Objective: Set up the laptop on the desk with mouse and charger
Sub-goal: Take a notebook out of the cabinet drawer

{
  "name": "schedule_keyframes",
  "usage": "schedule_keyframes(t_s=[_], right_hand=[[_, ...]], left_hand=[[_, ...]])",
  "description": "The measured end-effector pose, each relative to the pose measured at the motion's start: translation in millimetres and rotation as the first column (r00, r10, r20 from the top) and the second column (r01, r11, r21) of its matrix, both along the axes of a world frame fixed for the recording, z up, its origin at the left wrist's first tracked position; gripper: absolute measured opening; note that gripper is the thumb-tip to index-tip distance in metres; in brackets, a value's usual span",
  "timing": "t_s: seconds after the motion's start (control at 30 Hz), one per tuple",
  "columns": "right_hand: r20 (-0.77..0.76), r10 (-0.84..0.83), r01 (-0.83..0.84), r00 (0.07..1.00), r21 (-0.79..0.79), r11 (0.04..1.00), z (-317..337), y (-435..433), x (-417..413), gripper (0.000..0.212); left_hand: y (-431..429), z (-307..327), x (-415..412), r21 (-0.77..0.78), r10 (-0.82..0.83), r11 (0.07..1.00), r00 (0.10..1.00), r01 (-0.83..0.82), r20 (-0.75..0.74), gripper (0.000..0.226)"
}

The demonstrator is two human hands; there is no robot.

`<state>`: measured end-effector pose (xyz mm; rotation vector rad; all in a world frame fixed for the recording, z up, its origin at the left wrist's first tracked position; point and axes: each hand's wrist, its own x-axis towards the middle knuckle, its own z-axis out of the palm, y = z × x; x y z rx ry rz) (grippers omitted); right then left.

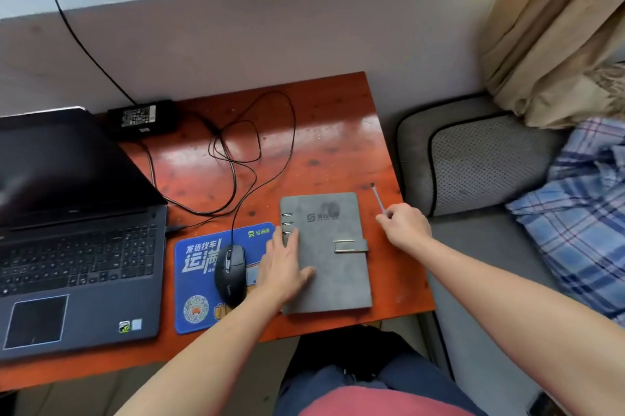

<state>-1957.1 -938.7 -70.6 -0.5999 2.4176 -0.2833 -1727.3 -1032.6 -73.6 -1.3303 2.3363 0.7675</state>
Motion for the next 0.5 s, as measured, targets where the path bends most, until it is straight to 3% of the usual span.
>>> schedule_keyframes(t_s=[0.07, 0.17, 0.4, 0.5], right_hand=[[0.012, 0.047, -0.047, 0.999, 0.066, 0.997, -3.4, -0.1, -1.2, 0.028], [0.045, 0.071, -0.073, 0.997, 0.047, 0.996, -7.4, 2.3, 1.3, 0.029], [0.068, 0.105, -0.104, 0.992, -0.016, 0.994, -13.1, 19.0, -1.3, 0.027], [0.090, 0.109, -0.107, 0.990, -0.032, 0.994, -14.2, 23.5, -6.4, 0.028]], left_hand=[[8.1, -4.2, -3.3, 0.012, 0.020, 1.000, 0.999, -0.021, 0.032, 0.096], [19.2, -5.3, -11.8, -0.011, 0.079, 0.997, 0.996, -0.078, 0.047, 0.099], [34.6, -8.1, -17.3, -0.022, 0.129, 0.992, 0.990, -0.128, 0.060, 0.097], [34.2, -7.4, -17.7, -0.069, 0.127, 0.990, 0.991, -0.124, 0.037, 0.084]])
